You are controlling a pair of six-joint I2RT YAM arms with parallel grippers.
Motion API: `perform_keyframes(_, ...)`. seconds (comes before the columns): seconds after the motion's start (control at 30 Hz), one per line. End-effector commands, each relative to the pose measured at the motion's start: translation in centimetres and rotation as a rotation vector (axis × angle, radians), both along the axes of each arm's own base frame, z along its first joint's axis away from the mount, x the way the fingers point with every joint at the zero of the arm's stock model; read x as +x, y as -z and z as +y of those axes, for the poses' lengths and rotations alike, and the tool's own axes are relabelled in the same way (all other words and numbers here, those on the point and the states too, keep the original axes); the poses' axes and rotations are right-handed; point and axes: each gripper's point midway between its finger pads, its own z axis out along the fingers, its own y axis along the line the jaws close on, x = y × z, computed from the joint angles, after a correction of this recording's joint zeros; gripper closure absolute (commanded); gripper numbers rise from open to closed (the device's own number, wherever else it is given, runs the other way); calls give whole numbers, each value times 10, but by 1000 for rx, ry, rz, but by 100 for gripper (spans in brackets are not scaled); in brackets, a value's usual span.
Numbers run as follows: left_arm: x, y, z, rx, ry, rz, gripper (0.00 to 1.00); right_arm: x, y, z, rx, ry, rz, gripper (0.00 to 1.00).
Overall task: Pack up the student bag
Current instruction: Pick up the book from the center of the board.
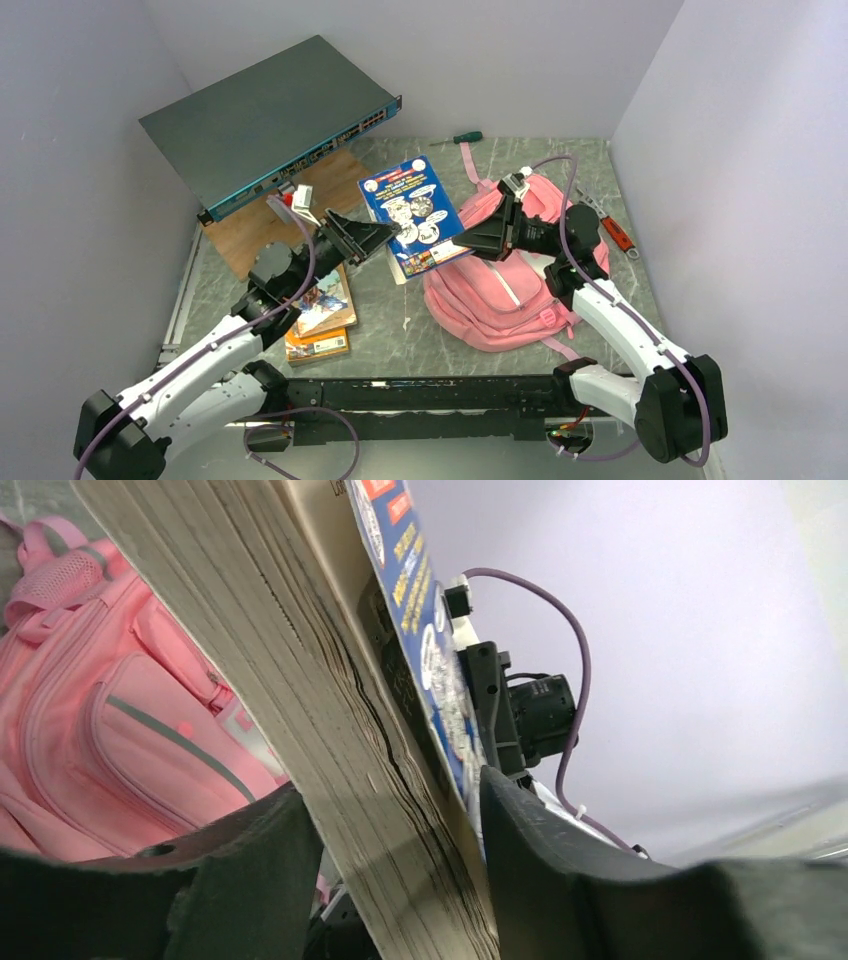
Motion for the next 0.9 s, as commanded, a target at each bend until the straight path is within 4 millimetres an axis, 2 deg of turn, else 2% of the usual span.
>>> perform_keyframes(0.0, -7, -18, 7, -14, -8, -71, 46, -15, -16, 0, 4, -15, -134, 100)
perform_keyframes(0.17, -7, -11, 12, 39, -32, -82, 86, -10, 11, 4, -157, 15, -153, 100)
perform_keyframes(0.2, -6, -10, 14, 63, -46, -81, 97, -8, 12, 3, -184, 23, -168, 94)
perform_keyframes(0.23, -5, -7, 16, 89, -63, -70, 100, -6, 20, 2, -232, 32, -186, 83)
perform_keyframes(0.33, 1, 5, 35, 179, -172, -29, 100, 10, 60, -18, -530, 127, -225, 54)
perform_keyframes(0.4, 5, 16, 56, 254, -272, 27, 100, 17, 86, -40, -724, 198, -224, 45)
perform_keyframes(0.47, 6, 32, 84, 358, -390, 86, 100, 18, 100, -52, -815, 208, -277, 40)
perform_keyframes(0.5, 6, 33, 95, 393, -433, 91, 100, 17, 105, -55, -838, 203, -284, 38)
perform_keyframes(0.57, 3, 38, 114, 460, -500, 113, 100, 16, 118, -55, -898, 180, -319, 34)
perform_keyframes(0.63, -1, 40, 126, 502, -533, 118, 100, 14, 137, -51, -1037, 161, -351, 34)
perform_keyframes(0.73, -7, 40, 131, 521, -535, 110, 100, 5, 162, -34, -1239, 88, -422, 36)
perform_keyframes(0.87, -11, 39, 129, 510, -512, 87, 100, 14, 183, -35, -1439, 111, -488, 46)
